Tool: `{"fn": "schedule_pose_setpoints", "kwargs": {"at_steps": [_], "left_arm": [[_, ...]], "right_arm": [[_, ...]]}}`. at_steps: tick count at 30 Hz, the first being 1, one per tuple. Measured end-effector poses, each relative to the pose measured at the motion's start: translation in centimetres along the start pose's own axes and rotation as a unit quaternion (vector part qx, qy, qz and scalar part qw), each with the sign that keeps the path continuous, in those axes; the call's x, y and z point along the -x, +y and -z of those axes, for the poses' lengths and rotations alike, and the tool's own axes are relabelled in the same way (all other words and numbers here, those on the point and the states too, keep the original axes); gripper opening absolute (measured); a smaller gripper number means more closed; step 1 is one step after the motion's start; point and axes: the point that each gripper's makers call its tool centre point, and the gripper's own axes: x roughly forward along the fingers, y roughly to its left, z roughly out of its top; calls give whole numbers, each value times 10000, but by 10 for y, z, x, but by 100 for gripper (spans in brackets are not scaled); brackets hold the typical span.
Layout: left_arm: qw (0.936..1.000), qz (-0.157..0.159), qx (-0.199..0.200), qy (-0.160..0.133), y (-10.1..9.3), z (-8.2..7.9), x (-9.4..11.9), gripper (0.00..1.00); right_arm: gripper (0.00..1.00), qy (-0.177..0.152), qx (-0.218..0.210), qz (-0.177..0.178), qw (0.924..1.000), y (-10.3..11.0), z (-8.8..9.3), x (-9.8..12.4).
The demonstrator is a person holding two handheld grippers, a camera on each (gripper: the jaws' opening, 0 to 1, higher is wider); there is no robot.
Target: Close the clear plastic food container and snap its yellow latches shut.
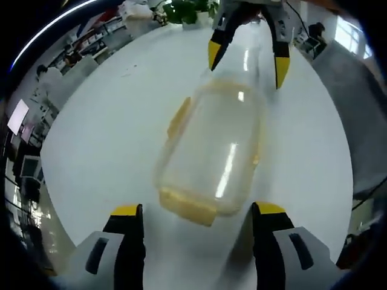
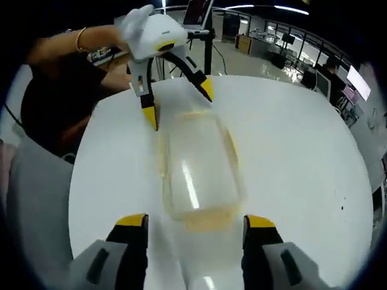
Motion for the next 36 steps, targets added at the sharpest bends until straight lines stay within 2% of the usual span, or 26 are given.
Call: {"fn": "schedule_pose_setpoints", "kwargs": {"at_steps": [6,9,13,19,21,23,25,26,29,32,36], "left_arm": [[9998,169,51,-7,3,-1,-3,71],[9998,113,162,-45,8,-3,-4,67],[9991,328,261,-53,6,-2,-6,63],[9981,503,338,-61,8,-1,-10,63],[9980,505,379,-89,6,-3,-11,62],[9979,516,371,-101,5,-5,-12,62],[9979,539,341,-132,3,-9,-14,62],[9978,555,322,-162,1,-12,-16,62],[9978,543,330,-171,1,-14,-18,63],[9978,535,350,-180,0,-14,-18,63],[9978,567,304,-171,-1,-13,-17,62]], "right_arm": [[62,225,14,-94,9997,-5,8,-9],[59,246,-60,-101,9996,-9,10,-13],[57,397,-20,-195,9990,-8,16,-19],[53,341,48,-127,9993,-13,12,-18],[46,525,389,86,9978,-21,15,-19],[45,564,248,0,9981,-19,14,-21],[43,733,318,-22,9968,-20,13,-23],[38,842,488,-87,9952,-19,12,-22],[37,1064,421,-72,9934,-20,13,-24],[37,1151,462,-89,9922,-20,13,-24],[37,1081,511,-140,9927,-20,15,-22]]}}
